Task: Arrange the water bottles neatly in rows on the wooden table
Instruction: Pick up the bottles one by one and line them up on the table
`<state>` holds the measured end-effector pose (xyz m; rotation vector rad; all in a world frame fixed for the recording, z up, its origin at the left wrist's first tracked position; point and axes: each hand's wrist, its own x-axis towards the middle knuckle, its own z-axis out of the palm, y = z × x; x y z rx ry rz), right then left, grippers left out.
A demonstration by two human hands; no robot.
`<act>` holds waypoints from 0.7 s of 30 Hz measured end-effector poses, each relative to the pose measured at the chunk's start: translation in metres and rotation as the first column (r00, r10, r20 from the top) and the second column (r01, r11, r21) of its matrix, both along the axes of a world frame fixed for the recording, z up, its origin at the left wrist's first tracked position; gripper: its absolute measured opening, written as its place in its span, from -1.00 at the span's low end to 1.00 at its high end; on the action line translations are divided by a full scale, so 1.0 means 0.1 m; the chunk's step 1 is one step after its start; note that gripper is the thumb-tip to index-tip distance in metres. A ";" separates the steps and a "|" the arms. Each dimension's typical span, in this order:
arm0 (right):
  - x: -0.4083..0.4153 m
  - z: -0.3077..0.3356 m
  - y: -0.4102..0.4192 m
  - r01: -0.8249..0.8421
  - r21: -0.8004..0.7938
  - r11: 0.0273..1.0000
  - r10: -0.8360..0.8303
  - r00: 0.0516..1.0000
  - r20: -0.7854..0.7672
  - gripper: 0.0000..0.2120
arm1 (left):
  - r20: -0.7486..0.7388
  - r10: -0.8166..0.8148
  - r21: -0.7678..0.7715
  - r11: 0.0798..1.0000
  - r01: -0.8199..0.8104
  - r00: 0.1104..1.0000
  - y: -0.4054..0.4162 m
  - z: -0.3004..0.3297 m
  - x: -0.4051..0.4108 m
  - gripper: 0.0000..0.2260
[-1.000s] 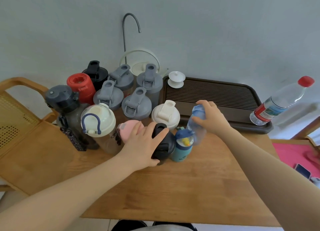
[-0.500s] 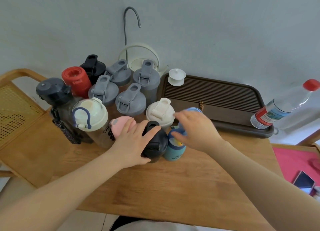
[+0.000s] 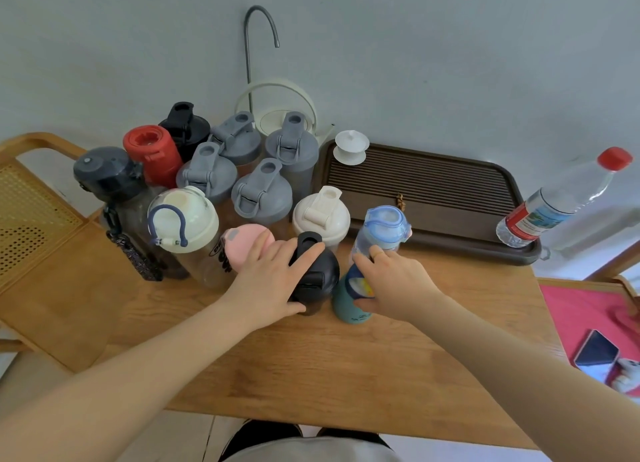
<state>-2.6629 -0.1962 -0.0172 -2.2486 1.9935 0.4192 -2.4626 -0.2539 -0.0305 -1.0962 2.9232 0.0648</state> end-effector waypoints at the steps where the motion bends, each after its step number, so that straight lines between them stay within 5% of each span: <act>1: -0.02 0.00 0.04 0.016 0.015 1.000 -0.016 1.000 0.000 -0.47 | 0.007 0.009 0.004 1.000 -0.009 1.000 0.01 -0.01 -0.01 -0.15; 7: -0.03 0.09 0.16 0.067 0.071 0.995 -0.064 0.997 -0.036 -0.37 | 0.011 0.060 -0.019 0.998 -0.060 0.998 0.07 -0.02 -0.10 -0.15; 9: -0.05 0.16 0.15 0.048 -0.108 0.993 -0.043 0.998 0.044 -0.35 | 0.024 0.056 0.002 0.998 -0.056 0.998 0.05 0.02 -0.10 -0.15; 12: -0.15 0.24 0.03 0.079 -0.494 0.866 0.021 0.981 0.193 -0.49 | 0.015 0.031 0.086 0.996 -0.032 0.999 -0.01 0.15 -0.05 -0.10; 13: -0.20 0.23 -0.05 0.129 -0.503 0.855 0.004 0.967 0.255 -0.53 | 0.025 0.028 0.122 0.992 -0.031 0.999 -0.04 0.20 -0.03 -0.09; 17: -0.39 0.15 -0.38 0.345 -0.039 0.938 -0.288 0.835 0.468 -0.28 | 0.150 0.021 0.093 0.995 -0.036 0.988 -0.20 0.36 0.11 -0.15; 21: -0.34 0.05 -0.46 0.435 -0.046 0.899 -0.349 0.777 0.523 -0.39 | 0.241 0.008 0.018 1.000 -0.013 0.971 -0.24 0.34 0.17 -0.36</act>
